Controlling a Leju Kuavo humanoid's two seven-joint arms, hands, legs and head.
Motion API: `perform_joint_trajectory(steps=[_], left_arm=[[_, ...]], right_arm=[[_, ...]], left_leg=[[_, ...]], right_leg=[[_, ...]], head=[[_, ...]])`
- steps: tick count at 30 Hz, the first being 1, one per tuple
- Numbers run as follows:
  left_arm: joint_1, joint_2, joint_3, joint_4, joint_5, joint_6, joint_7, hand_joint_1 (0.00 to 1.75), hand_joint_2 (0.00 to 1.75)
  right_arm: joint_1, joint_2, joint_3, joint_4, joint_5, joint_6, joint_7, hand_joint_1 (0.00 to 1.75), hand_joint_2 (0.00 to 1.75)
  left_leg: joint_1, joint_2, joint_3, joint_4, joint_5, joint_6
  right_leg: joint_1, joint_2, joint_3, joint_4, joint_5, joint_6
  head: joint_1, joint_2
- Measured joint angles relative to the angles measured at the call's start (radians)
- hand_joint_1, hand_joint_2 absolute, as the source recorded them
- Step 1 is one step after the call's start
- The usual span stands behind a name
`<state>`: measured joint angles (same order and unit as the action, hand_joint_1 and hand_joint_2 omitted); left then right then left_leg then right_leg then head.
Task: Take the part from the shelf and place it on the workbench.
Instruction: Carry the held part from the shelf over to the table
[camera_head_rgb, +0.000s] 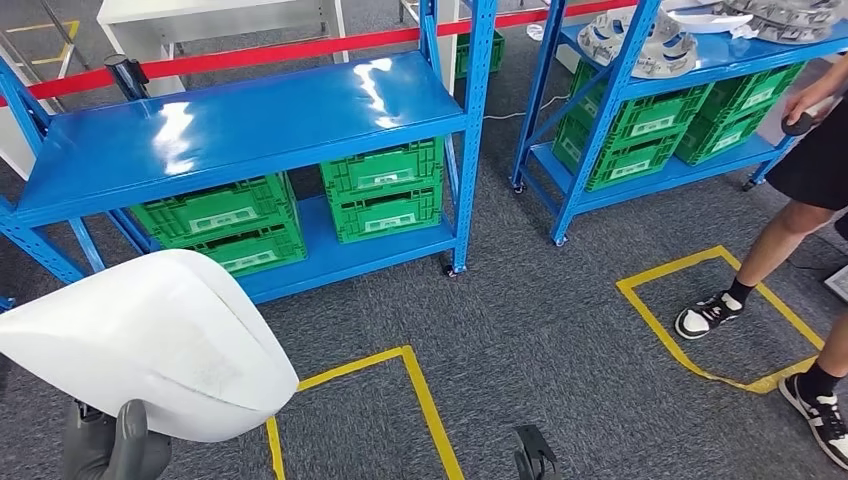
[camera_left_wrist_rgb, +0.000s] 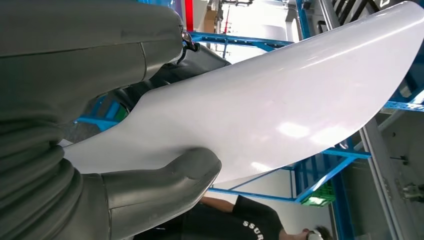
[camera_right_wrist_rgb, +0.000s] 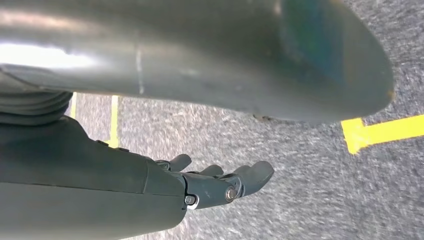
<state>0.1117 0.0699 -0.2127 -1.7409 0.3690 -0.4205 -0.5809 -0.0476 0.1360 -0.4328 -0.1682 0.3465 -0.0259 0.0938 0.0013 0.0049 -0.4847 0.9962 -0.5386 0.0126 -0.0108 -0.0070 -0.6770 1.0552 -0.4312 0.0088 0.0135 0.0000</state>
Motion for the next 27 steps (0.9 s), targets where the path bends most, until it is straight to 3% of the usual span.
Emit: perform_joint_trajectory(steps=[3, 4, 5, 6, 7, 8, 10, 11, 13, 14, 15, 18, 19, 20, 21, 22, 23, 25, 26, 27], left_arm=[[-0.008, -0.011, -0.001, 0.015, 0.005, -0.007, 0.002, 1.75, 1.75], [-0.008, -0.014, -0.001, 0.021, 0.009, -0.011, 0.002, 1.75, 1.75], [-0.007, -0.016, -0.001, 0.027, 0.013, -0.016, 0.001, 1.75, 1.75], [-0.007, -0.018, -0.001, 0.033, 0.014, -0.019, 0.0, 1.75, 1.75], [-0.007, -0.019, -0.001, 0.037, 0.015, -0.022, -0.001, 1.75, 1.75], [-0.007, -0.021, -0.001, 0.039, 0.015, -0.025, -0.002, 1.75, 1.75], [-0.008, -0.022, -0.001, 0.041, 0.015, -0.03, -0.004, 1.75, 1.75], [-0.009, -0.022, -0.001, 0.042, 0.015, -0.033, -0.005, 1.75, 1.75], [-0.01, -0.022, -0.001, 0.046, 0.018, -0.036, -0.004, 1.75, 1.75], [-0.01, -0.022, 0.0, 0.048, 0.02, -0.037, -0.005, 1.75, 1.75], [-0.009, -0.022, 0.001, 0.051, 0.022, -0.038, -0.007, 1.75, 1.75], [-0.008, -0.016, 0.004, 0.06, 0.024, -0.038, -0.021, 1.75, 1.75], [-0.006, -0.013, 0.004, 0.062, 0.025, -0.037, -0.028, 1.75, 1.75], [-0.004, -0.009, 0.005, 0.064, 0.026, -0.035, -0.034, 1.75, 1.75], [-0.001, -0.007, 0.006, 0.064, 0.026, -0.033, -0.038, 1.75, 1.75], [0.003, -0.005, 0.008, 0.064, 0.026, -0.031, -0.041, 1.75, 1.75], [0.007, -0.003, 0.009, 0.064, 0.026, -0.03, -0.043, 1.75, 1.75], [0.011, -0.001, 0.011, 0.063, 0.024, -0.028, -0.047, 1.75, 1.75], [0.011, -0.001, 0.012, 0.063, 0.023, -0.028, -0.048, 1.75, 1.75], [0.011, 0.0, 0.012, 0.063, 0.022, -0.027, -0.05, 1.75, 1.75]], right_arm=[[0.002, -0.001, -0.011, 0.0, -0.009, 0.009, -0.023, 0.0, 0.0], [0.003, -0.002, -0.014, 0.0, -0.011, 0.012, -0.03, 0.0, 0.0], [0.003, -0.003, -0.017, 0.0, -0.012, 0.015, -0.034, 0.0, 0.0], [0.003, -0.004, -0.019, 0.0, -0.011, 0.017, -0.036, 0.0, 0.0], [0.004, -0.005, -0.021, 0.0, -0.008, 0.02, -0.036, 0.0, 0.0], [0.003, -0.006, -0.023, 0.0, -0.006, 0.023, -0.036, 0.0, 0.0], [0.001, -0.008, -0.026, 0.0, -0.004, 0.031, -0.039, 0.0, 0.0], [0.0, -0.008, -0.027, 0.0, -0.004, 0.033, -0.042, 0.0, 0.0], [0.0, -0.008, -0.029, 0.0, -0.004, 0.036, -0.05, 0.0, 0.0], [0.0, -0.008, -0.029, 0.0, -0.002, 0.037, -0.054, 0.0, 0.0], [0.0, -0.008, -0.029, 0.0, 0.001, 0.038, -0.056, 0.0, 0.0], [0.0, -0.009, -0.03, 0.0, 0.012, 0.046, -0.056, 0.0, 0.0], [0.001, -0.009, -0.03, 0.0, 0.014, 0.049, -0.056, 0.0, 0.0], [0.001, -0.009, -0.03, 0.0, 0.015, 0.051, -0.056, 0.0, 0.0], [0.001, -0.009, -0.03, 0.0, 0.015, 0.052, -0.057, 0.0, 0.0], [0.001, -0.009, -0.03, 0.0, 0.014, 0.053, -0.058, 0.0, 0.0], [0.001, -0.009, -0.03, 0.0, 0.014, 0.053, -0.06, 0.0, 0.0], [0.001, -0.009, -0.03, 0.0, 0.013, 0.053, -0.064, 0.0, 0.0], [0.002, -0.009, -0.03, 0.0, 0.013, 0.054, -0.064, 0.0, 0.0], [0.002, -0.009, -0.03, 0.0, 0.013, 0.054, -0.063, 0.0, 0.0]], left_leg=[[-0.001, 0.005, -0.05, 0.003, 0.042, 0.013], [-0.002, 0.006, -0.069, 0.007, 0.055, 0.013], [-0.003, 0.007, -0.088, 0.011, 0.068, 0.012], [-0.004, 0.007, -0.108, 0.017, 0.08, 0.011], [-0.004, 0.007, -0.128, 0.023, 0.091, 0.008], [-0.004, 0.007, -0.144, 0.03, 0.101, 0.005], [-0.005, 0.007, -0.164, 0.039, 0.118, -0.005], [-0.005, 0.008, -0.167, 0.039, 0.127, -0.011], [-0.004, 0.008, -0.168, 0.032, 0.144, -0.024], [-0.003, 0.006, -0.172, 0.035, 0.138, -0.03], [-0.002, 0.004, -0.18, 0.05, 0.111, -0.035], [0.003, -0.001, -0.216, 0.2, -0.041, -0.049], [0.004, -0.001, -0.222, 0.261, -0.067, -0.053], [0.006, -0.001, -0.218, 0.303, -0.066, -0.055], [0.007, -0.001, -0.198, 0.313, -0.042, -0.057], [0.008, -0.001, -0.161, 0.287, -0.012, -0.057], [0.009, -0.002, -0.107, 0.23, 0.005, -0.056], [0.006, -0.003, 0.006, 0.077, -0.016, -0.049], [0.004, -0.004, 0.04, 0.023, -0.035, -0.043], [0.001, -0.004, 0.052, -0.005, -0.047, -0.035]], right_leg=[[-0.001, 0.004, -0.039, 0.165, -0.15, 0.01], [0.0, 0.004, -0.042, 0.219, -0.169, 0.011], [0.0, 0.004, -0.032, 0.249, -0.163, 0.011], [0.0, 0.004, -0.007, 0.244, -0.138, 0.009], [0.0, 0.004, 0.037, 0.205, -0.11, 0.006], [0.001, 0.005, 0.094, 0.135, -0.103, 0.001], [0.007, 0.006, 0.186, -0.003, -0.123, -0.01], [0.009, 0.006, 0.206, -0.04, -0.137, -0.015], [0.01, 0.005, 0.199, -0.054, -0.125, -0.026], [0.008, 0.003, 0.191, -0.057, -0.114, -0.032], [0.006, 0.0, 0.181, -0.06, -0.1, -0.04], [0.003, -0.004, 0.134, -0.061, -0.058, -0.05], [0.003, -0.005, 0.116, -0.059, -0.044, -0.049], [0.003, -0.005, 0.096, -0.056, -0.031, -0.048], [0.003, -0.006, 0.076, -0.052, -0.018, -0.045], [0.002, -0.007, 0.058, -0.047, -0.006, -0.042], [0.002, -0.007, 0.042, -0.042, 0.004, -0.038], [0.003, -0.006, 0.022, -0.031, 0.022, -0.029], [0.004, -0.006, 0.018, -0.03, 0.031, -0.023], [0.004, -0.007, 0.016, -0.031, 0.041, -0.017]], head=[[0.002, 0.0], [0.003, 0.0], [0.003, 0.0], [0.003, 0.0], [0.003, 0.0], [0.003, 0.0], [0.004, 0.0], [0.005, 0.0], [0.007, 0.0], [0.007, 0.0], [0.007, 0.0], [0.005, 0.0], [0.005, 0.0], [0.005, 0.0], [0.005, 0.0], [0.005, 0.0], [0.005, 0.0], [0.005, 0.0], [0.005, 0.0], [0.005, 0.0]])
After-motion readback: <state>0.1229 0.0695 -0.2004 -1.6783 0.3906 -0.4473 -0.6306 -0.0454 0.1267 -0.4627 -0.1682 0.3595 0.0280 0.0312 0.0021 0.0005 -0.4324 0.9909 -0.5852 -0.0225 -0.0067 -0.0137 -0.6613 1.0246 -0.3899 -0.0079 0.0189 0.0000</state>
